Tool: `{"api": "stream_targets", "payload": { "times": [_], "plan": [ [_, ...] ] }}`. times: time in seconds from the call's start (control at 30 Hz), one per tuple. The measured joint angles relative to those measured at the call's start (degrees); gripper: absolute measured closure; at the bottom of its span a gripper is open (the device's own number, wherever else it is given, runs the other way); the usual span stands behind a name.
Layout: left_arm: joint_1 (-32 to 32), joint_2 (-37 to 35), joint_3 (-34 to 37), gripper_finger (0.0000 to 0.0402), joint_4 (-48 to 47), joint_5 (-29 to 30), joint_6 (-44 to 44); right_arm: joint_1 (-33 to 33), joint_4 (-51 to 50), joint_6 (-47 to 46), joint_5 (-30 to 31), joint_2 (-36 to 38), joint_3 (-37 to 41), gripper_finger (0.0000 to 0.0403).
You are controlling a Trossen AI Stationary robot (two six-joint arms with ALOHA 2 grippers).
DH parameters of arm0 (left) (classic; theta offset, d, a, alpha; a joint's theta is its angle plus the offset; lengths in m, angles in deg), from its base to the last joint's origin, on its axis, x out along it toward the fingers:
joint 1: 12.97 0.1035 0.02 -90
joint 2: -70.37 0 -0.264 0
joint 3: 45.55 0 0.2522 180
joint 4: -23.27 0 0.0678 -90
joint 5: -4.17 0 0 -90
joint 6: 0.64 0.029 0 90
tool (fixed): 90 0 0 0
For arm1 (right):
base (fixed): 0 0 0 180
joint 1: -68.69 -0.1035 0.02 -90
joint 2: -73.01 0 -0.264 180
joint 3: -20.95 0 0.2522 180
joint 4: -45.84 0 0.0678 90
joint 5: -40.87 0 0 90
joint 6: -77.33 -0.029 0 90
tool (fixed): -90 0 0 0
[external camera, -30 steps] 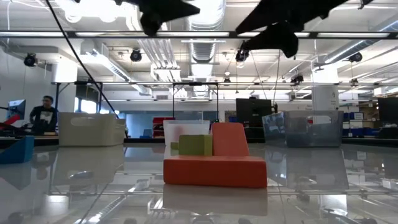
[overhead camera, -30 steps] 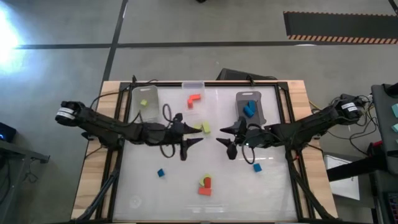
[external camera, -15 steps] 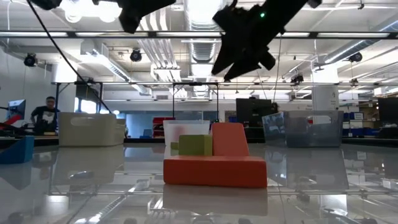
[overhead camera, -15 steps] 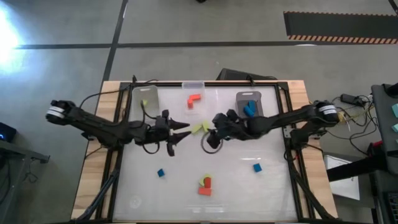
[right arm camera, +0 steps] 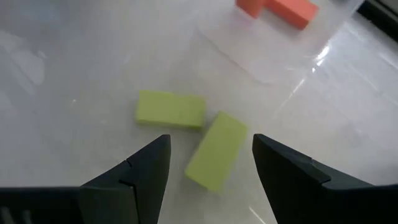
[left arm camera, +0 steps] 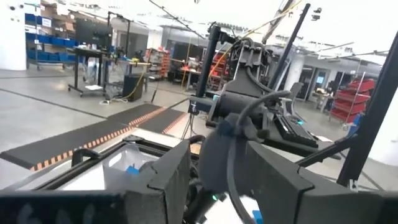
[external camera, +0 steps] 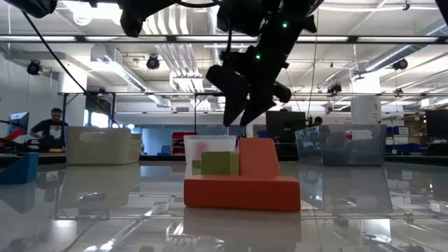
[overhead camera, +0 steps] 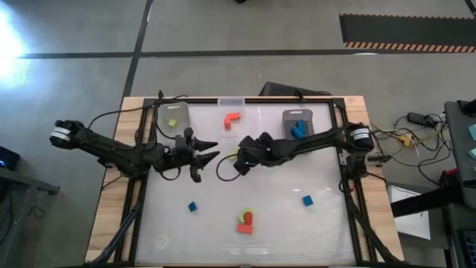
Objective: Sort & place blocks by color
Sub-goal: Put the green block into the white bin
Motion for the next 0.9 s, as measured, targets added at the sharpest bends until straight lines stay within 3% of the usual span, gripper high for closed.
{"api": "stream_targets", "payload": {
  "times": [0.27, 0.9],
  "plan": [
    [0.01, -0.11, 0.0, 0.0261, -0.47, 0.36, 0.09, 0.73, -0.16, 0.63, 0.0, -4.66, -3.11, 0.0184],
    [-0.01, -2.31, 0.06, 0.0261, -2.44, 2.16, 7.85, 1.89, -2.94, -10.82, -0.63, -4.67, -2.93, 0.0184]
  ]
}}
